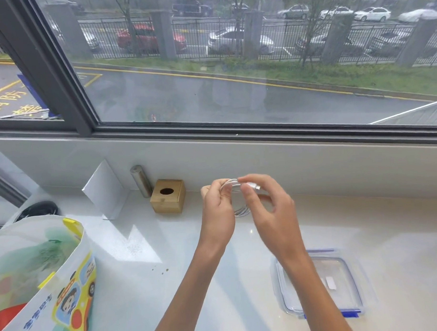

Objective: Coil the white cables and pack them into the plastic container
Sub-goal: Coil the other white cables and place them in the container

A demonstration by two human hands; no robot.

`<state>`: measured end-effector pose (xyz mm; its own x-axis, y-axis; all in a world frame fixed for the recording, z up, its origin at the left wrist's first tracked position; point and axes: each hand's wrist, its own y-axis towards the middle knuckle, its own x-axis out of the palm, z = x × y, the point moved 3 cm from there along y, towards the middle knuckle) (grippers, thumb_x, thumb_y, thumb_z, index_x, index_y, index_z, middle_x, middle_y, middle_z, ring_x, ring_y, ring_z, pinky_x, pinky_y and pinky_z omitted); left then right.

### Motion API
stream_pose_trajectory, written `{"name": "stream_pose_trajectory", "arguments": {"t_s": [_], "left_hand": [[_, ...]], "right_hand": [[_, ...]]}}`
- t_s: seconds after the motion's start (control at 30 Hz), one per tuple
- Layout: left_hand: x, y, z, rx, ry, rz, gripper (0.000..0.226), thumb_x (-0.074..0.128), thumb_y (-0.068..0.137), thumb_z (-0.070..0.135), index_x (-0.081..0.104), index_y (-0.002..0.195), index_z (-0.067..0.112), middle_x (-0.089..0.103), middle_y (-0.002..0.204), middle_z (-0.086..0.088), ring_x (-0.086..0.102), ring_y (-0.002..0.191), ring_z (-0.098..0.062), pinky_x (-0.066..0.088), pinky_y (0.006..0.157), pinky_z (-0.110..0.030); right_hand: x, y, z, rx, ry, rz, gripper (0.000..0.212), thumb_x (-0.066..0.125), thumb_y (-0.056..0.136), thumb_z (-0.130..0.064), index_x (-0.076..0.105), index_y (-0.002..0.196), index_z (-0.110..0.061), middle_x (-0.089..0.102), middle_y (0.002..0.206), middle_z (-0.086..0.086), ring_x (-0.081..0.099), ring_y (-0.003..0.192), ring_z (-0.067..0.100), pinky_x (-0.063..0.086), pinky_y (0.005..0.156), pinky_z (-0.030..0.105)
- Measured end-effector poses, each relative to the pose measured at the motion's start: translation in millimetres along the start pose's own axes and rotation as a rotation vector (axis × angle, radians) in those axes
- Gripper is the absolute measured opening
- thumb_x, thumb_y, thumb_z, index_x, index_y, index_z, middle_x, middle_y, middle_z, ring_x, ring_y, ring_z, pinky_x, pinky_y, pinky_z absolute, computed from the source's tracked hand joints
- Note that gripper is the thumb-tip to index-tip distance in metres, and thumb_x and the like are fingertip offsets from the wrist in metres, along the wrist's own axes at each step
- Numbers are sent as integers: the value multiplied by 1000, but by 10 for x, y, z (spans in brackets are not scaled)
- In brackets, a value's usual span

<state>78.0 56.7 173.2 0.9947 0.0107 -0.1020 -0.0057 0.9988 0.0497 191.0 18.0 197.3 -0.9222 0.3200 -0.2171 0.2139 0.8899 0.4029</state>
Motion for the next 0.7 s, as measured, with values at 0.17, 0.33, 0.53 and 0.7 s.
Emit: {"name": "stream_pose_trajectory", "arguments": {"t_s": [0.17, 0.33, 0.53, 0.7], "left_hand": [[-29, -18, 17, -23, -15, 21, 30, 36, 106, 18, 61, 96, 31, 45, 108, 3, 53, 79, 16, 44, 85, -16], [-28, -53, 80, 46, 45, 38, 27, 35, 105, 15, 62, 104, 18, 42, 109, 2, 54, 84, 12, 46, 72, -6], [1, -105, 138, 80, 61, -39, 27, 38, 104, 11, 63, 100, 17, 44, 109, -4, 48, 88, 21, 38, 75, 2], [-10, -79, 86, 8, 2, -89, 26, 38, 104, 18, 63, 102, 14, 47, 110, -8, 46, 91, 15, 39, 76, -2]], "right_hand": [[11, -136, 94, 24, -38, 56, 12, 64, 97, -15, 74, 99, -21, 58, 114, -3, 57, 114, 8, 52, 87, 22], [15, -122, 165, 143, 145, -65, 15, 74, 89, -16, 74, 90, -31, 65, 114, -12, 64, 114, 12, 56, 77, 21], [3, 36, 136, 0, -139, -19, 20, 70, 91, -15, 55, 96, -27, 63, 95, -8, 65, 86, 11, 56, 64, 31], [82, 58, 158, -86, -370, -29, 33, 65, 93, -17, 54, 123, -24, 47, 102, -6, 54, 82, 6, 45, 71, 18]]}}
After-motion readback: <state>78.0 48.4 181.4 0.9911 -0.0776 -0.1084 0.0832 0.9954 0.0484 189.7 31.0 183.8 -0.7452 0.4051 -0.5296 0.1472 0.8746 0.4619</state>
